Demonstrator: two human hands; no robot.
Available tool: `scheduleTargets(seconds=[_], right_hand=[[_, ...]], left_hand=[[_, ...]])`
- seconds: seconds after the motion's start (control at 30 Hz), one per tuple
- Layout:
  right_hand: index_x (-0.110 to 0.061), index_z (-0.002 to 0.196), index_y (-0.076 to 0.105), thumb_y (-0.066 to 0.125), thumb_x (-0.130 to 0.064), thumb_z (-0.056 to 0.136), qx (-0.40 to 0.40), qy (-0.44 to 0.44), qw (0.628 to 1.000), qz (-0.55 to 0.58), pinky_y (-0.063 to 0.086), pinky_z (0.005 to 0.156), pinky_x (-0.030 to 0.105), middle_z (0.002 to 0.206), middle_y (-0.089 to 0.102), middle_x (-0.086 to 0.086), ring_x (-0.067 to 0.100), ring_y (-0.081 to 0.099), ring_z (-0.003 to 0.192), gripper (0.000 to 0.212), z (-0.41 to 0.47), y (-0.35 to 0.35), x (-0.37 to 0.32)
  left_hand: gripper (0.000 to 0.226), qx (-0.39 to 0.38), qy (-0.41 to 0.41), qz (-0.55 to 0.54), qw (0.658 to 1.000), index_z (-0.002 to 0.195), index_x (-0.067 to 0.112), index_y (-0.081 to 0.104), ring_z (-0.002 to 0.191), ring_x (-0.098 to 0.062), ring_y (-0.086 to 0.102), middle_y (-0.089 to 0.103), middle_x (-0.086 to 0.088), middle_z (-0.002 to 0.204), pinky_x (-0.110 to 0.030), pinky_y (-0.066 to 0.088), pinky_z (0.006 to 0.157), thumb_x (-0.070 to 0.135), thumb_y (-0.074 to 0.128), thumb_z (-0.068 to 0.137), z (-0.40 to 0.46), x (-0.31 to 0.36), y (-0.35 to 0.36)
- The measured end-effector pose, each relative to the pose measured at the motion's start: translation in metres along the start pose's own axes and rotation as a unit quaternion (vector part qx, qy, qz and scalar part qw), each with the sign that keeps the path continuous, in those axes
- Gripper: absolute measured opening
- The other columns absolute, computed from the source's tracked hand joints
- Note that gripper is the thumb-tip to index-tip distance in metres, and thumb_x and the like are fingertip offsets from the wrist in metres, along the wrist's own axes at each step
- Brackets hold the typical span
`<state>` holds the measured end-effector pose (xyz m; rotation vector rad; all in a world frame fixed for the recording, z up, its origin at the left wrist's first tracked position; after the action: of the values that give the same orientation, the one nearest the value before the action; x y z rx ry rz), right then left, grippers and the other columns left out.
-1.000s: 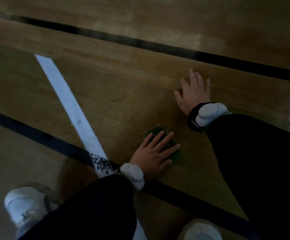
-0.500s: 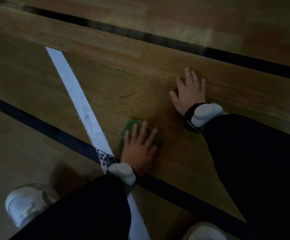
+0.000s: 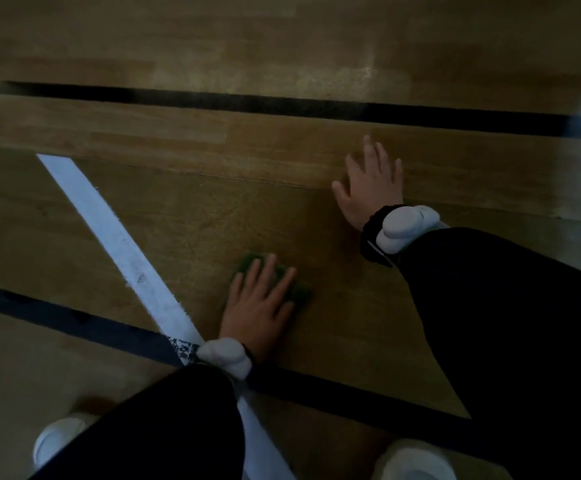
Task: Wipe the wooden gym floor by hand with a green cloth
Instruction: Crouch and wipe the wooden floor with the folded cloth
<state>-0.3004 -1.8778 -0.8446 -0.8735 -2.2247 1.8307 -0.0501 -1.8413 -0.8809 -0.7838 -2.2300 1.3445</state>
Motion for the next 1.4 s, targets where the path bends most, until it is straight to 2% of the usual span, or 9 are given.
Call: scheduleTargets(seconds=[0.2,0.27,0.4,0.57,0.67,0.8,0.9,1.13,1.4], right_hand=[[-0.017,0.147,0.030,0.036,-0.044,0.098,-0.015,0.004,1.000,0.003,0.001,0.117,0.052,0.160,-0.006,0.009,0.028,-0.006,0.147,0.055,0.005,0.008,-0.012],[-0.017,0.146,0.032,0.036,-0.043,0.098,-0.014,-0.018,1.000,0.005,0.001,0.117,0.051,0.160,-0.005,0.009,0.028,-0.005,0.147,0.054,0.006,0.012,-0.027],[-0.017,0.145,0.033,0.036,-0.043,0.098,-0.023,-0.054,0.998,0.011,0.002,0.117,0.051,0.160,-0.005,0.008,0.027,-0.004,0.147,0.054,0.009,0.018,-0.054],[-0.017,0.145,0.034,0.037,-0.043,0.098,-0.011,-0.097,0.995,0.016,0.003,0.118,0.051,0.160,-0.004,0.008,0.028,-0.003,0.147,0.054,0.014,0.010,-0.088],[-0.017,0.146,0.031,0.035,-0.044,0.099,0.002,-0.113,0.993,0.011,0.002,0.118,0.049,0.160,-0.005,0.008,0.027,-0.004,0.147,0.054,0.017,-0.001,-0.093],[-0.018,0.147,0.029,0.034,-0.044,0.099,0.004,-0.116,0.993,0.001,0.001,0.118,0.048,0.160,-0.005,0.008,0.027,-0.004,0.147,0.056,0.019,0.002,-0.082],[-0.019,0.148,0.029,0.034,-0.044,0.099,-0.010,-0.073,0.997,0.001,0.000,0.117,0.048,0.160,-0.007,0.008,0.026,-0.005,0.147,0.055,0.015,0.009,-0.061],[-0.016,0.147,0.031,0.034,-0.042,0.099,0.003,-0.024,1.000,0.008,0.001,0.118,0.048,0.160,-0.005,0.009,0.028,-0.005,0.147,0.054,0.020,0.005,-0.026],[-0.018,0.149,0.027,0.033,-0.043,0.100,-0.010,0.010,1.000,0.013,-0.001,0.119,0.047,0.160,-0.008,0.009,0.027,-0.008,0.147,0.055,0.017,0.001,0.011]], left_hand=[[0.055,0.052,-0.290,-0.112,0.949,0.150,0.041,0.001,0.148,-0.021,-0.007,-0.012,0.004,0.160,-0.051,0.002,0.118,0.050,0.020,0.099,-0.006,-0.097,-0.011],[0.055,0.066,-0.328,-0.133,0.933,0.151,0.039,0.003,0.148,-0.021,-0.006,-0.010,0.004,0.160,-0.052,0.004,0.118,0.050,0.020,0.099,-0.011,-0.103,-0.009],[0.056,0.038,-0.325,-0.134,0.935,0.151,0.036,0.001,0.147,-0.025,-0.006,-0.012,0.002,0.160,-0.055,0.004,0.117,0.049,0.020,0.099,-0.014,-0.084,-0.006],[0.059,-0.041,-0.173,-0.099,0.979,0.149,0.040,-0.008,0.146,-0.030,-0.015,-0.024,0.003,0.157,-0.059,-0.006,0.113,0.056,0.011,0.095,-0.018,-0.018,0.003],[0.067,-0.010,-0.086,-0.075,0.993,0.147,0.041,-0.007,0.145,-0.031,-0.014,-0.026,0.005,0.151,-0.058,-0.011,0.110,0.064,-0.011,0.084,-0.014,0.016,0.011],[0.059,0.036,-0.014,0.011,0.999,0.147,0.040,0.001,0.142,-0.028,0.000,-0.006,0.004,0.155,-0.058,0.000,0.109,0.059,-0.005,0.092,0.000,0.007,0.008],[0.060,0.006,0.039,0.008,0.999,0.140,0.046,-0.017,0.140,-0.020,-0.019,-0.027,0.010,0.149,-0.051,-0.009,0.113,0.065,-0.015,0.083,0.006,-0.014,0.006],[0.056,0.008,-0.087,-0.042,0.995,0.148,0.042,-0.006,0.146,-0.020,-0.013,-0.021,0.007,0.157,-0.049,-0.008,0.115,0.055,0.013,0.098,0.049,-0.087,-0.030],[0.055,0.078,-0.308,-0.131,0.939,0.151,0.035,0.003,0.147,-0.027,-0.006,-0.010,0.000,0.160,-0.055,-0.003,0.115,0.049,0.018,0.100,0.084,-0.129,-0.054]])
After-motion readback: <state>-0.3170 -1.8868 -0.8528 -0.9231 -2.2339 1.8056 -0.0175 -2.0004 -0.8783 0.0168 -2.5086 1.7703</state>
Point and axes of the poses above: each hand's wrist, its own z-axis towards the middle knuckle, its own y-axis out of the palm, x = y × z, the point moved 5 cm from there along z, towards the middle knuckle
